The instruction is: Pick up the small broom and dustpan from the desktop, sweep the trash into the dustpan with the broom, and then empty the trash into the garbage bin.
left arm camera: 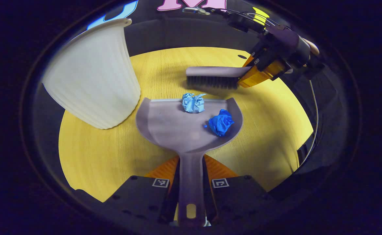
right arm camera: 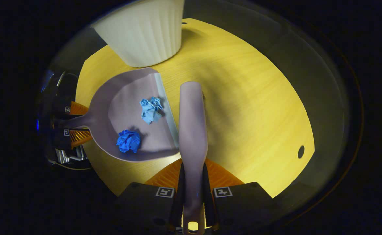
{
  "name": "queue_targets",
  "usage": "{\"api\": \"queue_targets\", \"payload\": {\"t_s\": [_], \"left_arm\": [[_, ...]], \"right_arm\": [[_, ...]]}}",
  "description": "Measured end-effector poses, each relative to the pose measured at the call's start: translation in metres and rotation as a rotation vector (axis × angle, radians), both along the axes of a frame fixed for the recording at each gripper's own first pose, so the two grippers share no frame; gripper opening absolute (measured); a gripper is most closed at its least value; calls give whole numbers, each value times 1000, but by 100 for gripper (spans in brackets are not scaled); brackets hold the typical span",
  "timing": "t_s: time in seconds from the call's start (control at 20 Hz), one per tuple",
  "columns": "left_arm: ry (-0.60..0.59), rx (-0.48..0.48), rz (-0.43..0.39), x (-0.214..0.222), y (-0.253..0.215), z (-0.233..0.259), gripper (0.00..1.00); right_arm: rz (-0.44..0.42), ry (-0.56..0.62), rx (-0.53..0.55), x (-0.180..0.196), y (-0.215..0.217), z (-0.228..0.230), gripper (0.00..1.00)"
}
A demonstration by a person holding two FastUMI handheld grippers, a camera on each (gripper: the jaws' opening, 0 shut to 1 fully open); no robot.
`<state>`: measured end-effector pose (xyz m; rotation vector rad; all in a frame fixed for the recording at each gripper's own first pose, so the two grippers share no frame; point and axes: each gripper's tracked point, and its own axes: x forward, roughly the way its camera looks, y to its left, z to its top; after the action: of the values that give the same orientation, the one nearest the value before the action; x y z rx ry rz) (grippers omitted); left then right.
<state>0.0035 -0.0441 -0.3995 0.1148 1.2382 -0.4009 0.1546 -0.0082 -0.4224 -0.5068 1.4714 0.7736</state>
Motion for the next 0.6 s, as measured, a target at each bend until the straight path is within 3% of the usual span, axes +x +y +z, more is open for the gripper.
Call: {"api": "queue_targets", "payload": {"t_s": [0.15, 0.3, 0.4, 0.6], "left_arm": [[-100, -123, -10, 0, -11, 4, 31], [-266, -202, -47, 0, -10, 28, 31], [-315, -241, -40, 0, -3, 45, 31], [-380, -221, -15, 5, 9, 57, 30]], "right_arm": [[-243, 0, 12, -1, -16, 13, 29], [-413, -86, 37, 6, -25, 24, 29], [-487, -105, 73, 11, -18, 33, 30], [-520, -151, 144, 23, -6, 37, 29]]}}
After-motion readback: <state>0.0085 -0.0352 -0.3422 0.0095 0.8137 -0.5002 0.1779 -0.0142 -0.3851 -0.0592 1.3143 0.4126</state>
